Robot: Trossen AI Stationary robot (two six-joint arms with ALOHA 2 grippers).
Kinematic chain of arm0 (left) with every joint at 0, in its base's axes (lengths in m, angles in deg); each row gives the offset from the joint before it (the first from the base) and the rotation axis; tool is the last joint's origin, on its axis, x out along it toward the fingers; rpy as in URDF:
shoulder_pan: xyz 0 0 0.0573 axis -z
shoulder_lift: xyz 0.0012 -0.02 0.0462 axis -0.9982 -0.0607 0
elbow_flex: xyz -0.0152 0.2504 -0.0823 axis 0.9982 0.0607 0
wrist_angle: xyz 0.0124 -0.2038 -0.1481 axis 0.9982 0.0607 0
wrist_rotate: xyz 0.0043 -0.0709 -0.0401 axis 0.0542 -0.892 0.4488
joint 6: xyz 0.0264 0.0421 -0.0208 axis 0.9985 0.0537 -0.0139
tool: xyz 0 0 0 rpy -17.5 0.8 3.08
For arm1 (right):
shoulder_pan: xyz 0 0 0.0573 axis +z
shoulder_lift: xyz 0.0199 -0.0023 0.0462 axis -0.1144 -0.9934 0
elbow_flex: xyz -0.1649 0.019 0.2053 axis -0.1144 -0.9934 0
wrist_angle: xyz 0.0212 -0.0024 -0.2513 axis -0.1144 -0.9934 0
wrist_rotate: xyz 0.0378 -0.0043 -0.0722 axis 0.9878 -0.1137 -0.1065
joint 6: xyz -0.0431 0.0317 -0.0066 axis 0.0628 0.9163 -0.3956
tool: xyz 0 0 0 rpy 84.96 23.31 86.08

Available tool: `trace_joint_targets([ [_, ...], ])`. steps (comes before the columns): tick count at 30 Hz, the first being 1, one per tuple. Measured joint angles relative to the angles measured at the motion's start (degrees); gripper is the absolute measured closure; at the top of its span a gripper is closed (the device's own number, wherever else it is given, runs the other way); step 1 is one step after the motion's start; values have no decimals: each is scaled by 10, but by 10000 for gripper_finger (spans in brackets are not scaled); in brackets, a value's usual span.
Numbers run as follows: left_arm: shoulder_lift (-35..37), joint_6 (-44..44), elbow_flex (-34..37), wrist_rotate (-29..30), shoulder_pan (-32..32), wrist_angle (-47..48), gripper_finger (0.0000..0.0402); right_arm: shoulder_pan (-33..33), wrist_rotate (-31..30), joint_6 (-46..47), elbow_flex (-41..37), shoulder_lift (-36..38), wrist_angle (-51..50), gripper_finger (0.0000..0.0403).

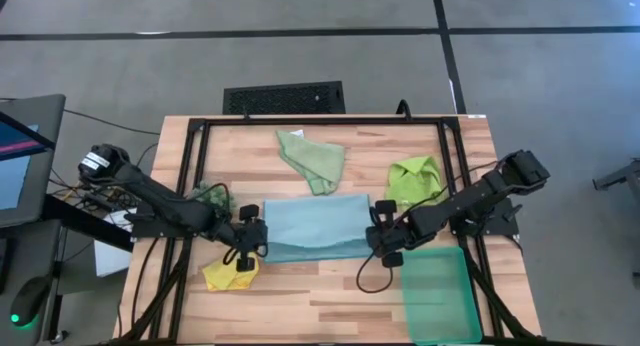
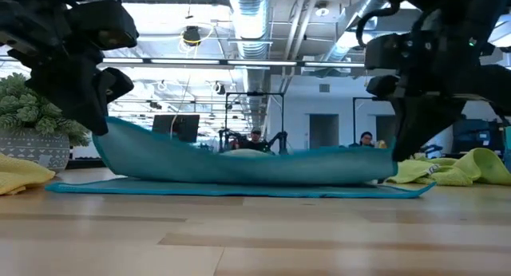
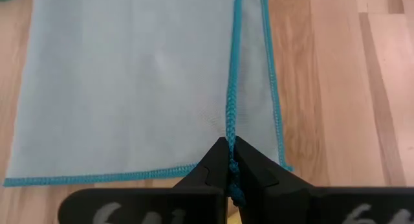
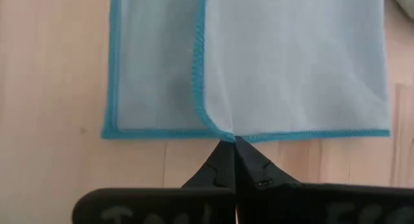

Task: Fold microfiber towels
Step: Fold the blue microfiber cloth

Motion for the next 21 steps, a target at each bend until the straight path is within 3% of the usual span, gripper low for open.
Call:
trace_joint_targets([
  [12, 0, -12, 45, -12, 11, -99, 401, 4, 15, -15, -1, 0, 11, 397],
  [21, 0, -34, 33, -20, 34, -94, 401, 10, -4, 3, -1, 4, 8, 398],
])
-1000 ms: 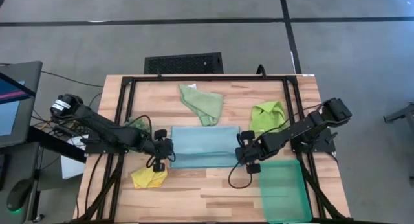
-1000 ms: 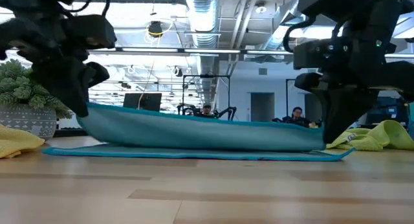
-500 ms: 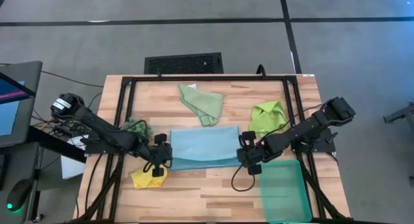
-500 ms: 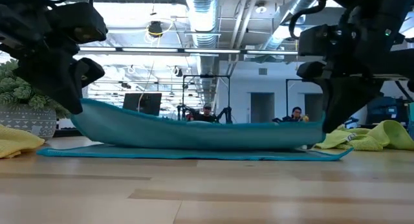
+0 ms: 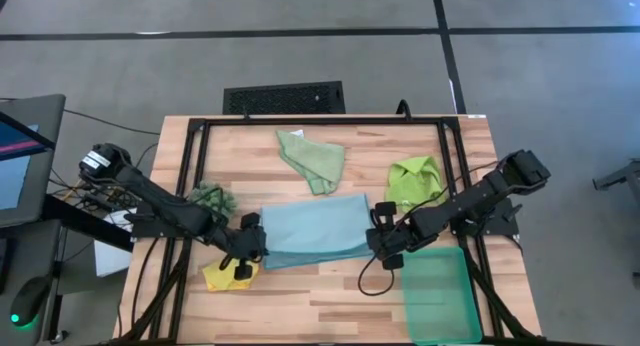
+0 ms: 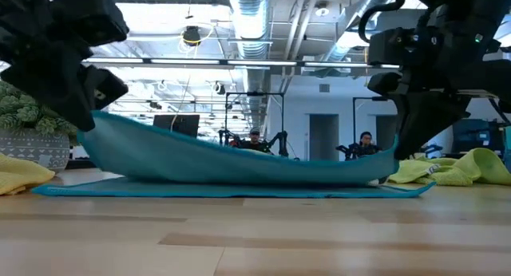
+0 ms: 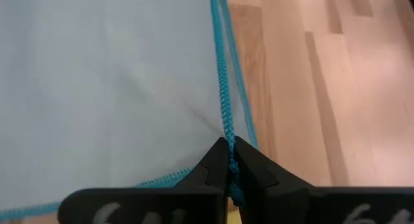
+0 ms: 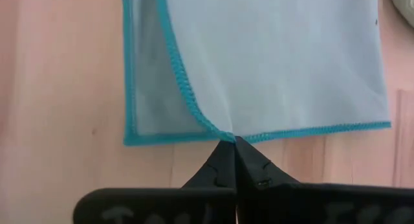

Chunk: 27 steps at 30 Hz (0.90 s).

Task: Fold microfiber towels
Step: Fold the blue microfiber cloth

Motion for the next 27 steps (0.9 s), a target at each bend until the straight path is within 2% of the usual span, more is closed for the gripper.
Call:
trace_joint_targets([
  [8, 0, -29, 30, 12, 13, -24, 401, -1, -2, -3, 0, 0, 10, 399],
  [11, 0, -33, 37, -23, 13, -47, 401, -4, -3, -4, 0, 0, 10, 397],
  [23, 0, -14, 37, -27, 11, -62, 397, -13, 1, -4, 0, 0, 9, 397],
  [27, 0, 11, 13, -35, 11, -36, 400, -13, 1, -5, 0, 11, 5, 399],
])
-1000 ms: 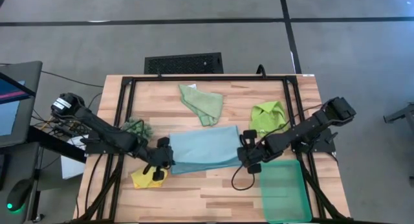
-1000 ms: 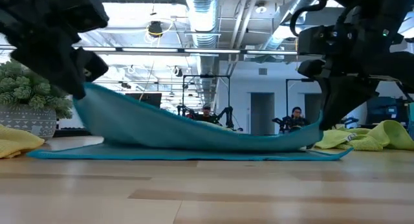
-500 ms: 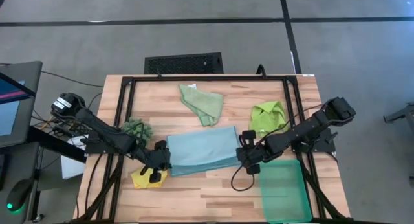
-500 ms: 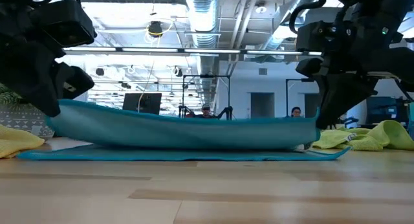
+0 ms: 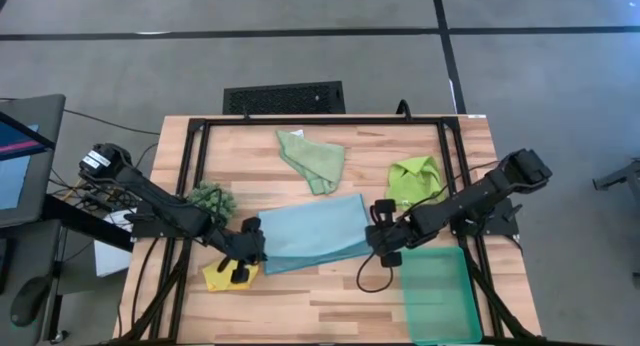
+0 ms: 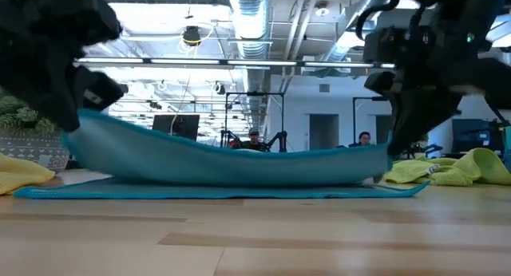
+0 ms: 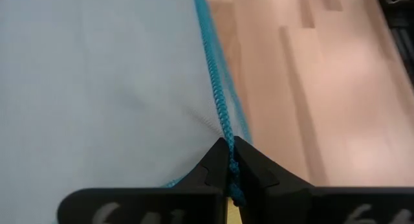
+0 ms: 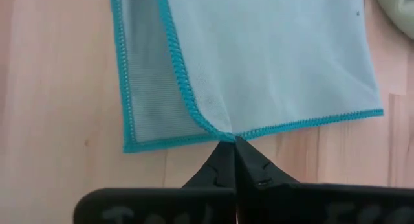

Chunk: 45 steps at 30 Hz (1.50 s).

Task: Fold microfiber towels
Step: Fold the blue microfiber cloth

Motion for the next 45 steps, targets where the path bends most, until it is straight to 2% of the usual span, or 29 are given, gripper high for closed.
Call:
trace_joint_targets([
  [4, 0, 17, -38, -2, 1, 46, 400, -4, 3, 0, 1, 29, -4, 398],
  [7, 0, 4, -41, -5, 6, 64, 401, -3, 41, -2, 1, 39, -1, 397],
  [9, -3, -13, -41, -6, 10, 75, 401, -2, 72, -5, 1, 35, 2, 397],
  [14, -55, -17, -41, -8, 21, 50, 401, -3, 98, -9, 1, 6, 7, 397],
  [22, -135, -2, -55, -23, 17, 35, 401, -3, 100, -15, 0, -23, 13, 397],
  [27, -135, 7, -88, -8, 17, 101, 401, -2, 83, -15, 0, -21, 16, 396],
  [30, -133, 24, -125, 46, 17, 185, 401, -3, 23, -15, 0, -19, 15, 397],
  [32, -133, 34, -152, 104, 17, 253, 401, -7, -28, -16, 0, -15, 13, 398],
  [35, -133, 37, -185, 226, 12, 351, 401, -21, -127, -5, 0, -14, 4, 399],
  [39, -133, -9, -224, 422, 4, 463, 401, -39, -314, 36, 11, -11, -44, 399],
  [41, -133, -34, -235, 497, 5, 494, 401, -42, -386, 51, 15, -10, -65, 399],
  [43, -133, -43, -237, 525, 5, 500, 401, -43, -400, 45, 16, -10, -64, 399],
  [45, -133, -43, -234, 504, 8, 499, 401, -42, -342, 33, 16, -11, -61, 397],
])
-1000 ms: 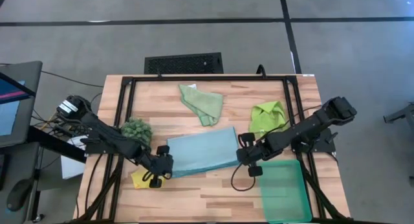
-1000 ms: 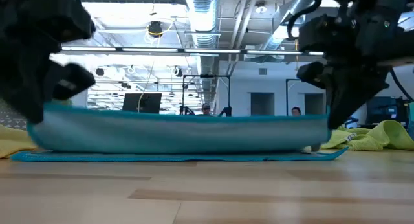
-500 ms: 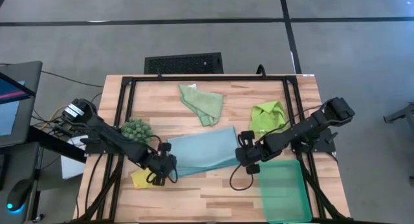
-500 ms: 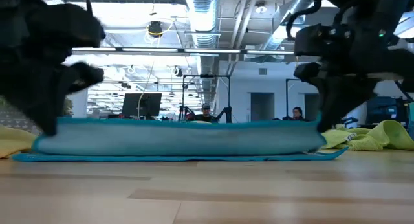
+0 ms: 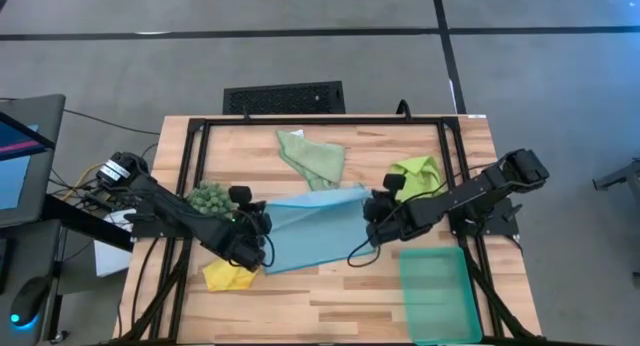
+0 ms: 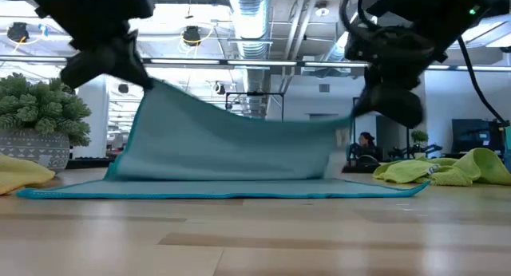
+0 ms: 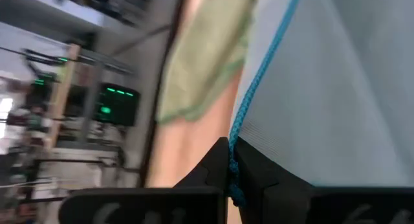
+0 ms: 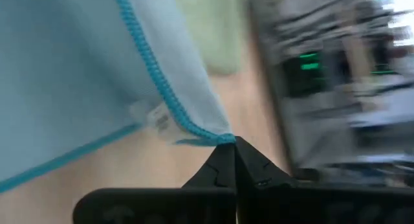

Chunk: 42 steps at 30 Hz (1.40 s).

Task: Fold microfiber towels
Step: Fold the blue microfiber cloth

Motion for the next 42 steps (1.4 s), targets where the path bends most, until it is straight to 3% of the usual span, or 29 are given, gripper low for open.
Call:
trace_joint_targets([
  [4, -9, -24, 23, -68, 14, -15, 401, 13, 113, -14, -18, -1, 35, 396],
  [7, -19, -44, 29, -67, 27, -12, 401, 29, 149, -48, -23, -1, 57, 396],
  [12, -17, -123, 20, 75, 16, 71, 401, 16, 74, -75, -9, 0, 99, 399],
  [16, -14, -152, 17, 171, -39, 138, 401, -36, -45, -94, 4, 0, 129, 399],
  [18, -14, -163, 17, 205, -77, 153, 401, -70, -73, -121, 5, 0, 154, 397],
  [24, -14, -126, 21, 265, -193, 157, 401, -175, -49, -179, 5, -1, 213, 398],
  [28, -14, -115, 27, 281, -239, 156, 401, -224, 11, -183, 4, -1, 223, 397],
  [34, -14, -113, 59, 205, -202, 143, 401, -217, 143, -198, -21, -1, 243, 397],
  [37, -14, -96, 78, 110, -160, 113, 401, -190, 198, -198, -34, -1, 242, 397],
  [42, -14, -26, 110, -76, -94, -16, 401, -138, 269, -198, -54, -1, 241, 394],
])
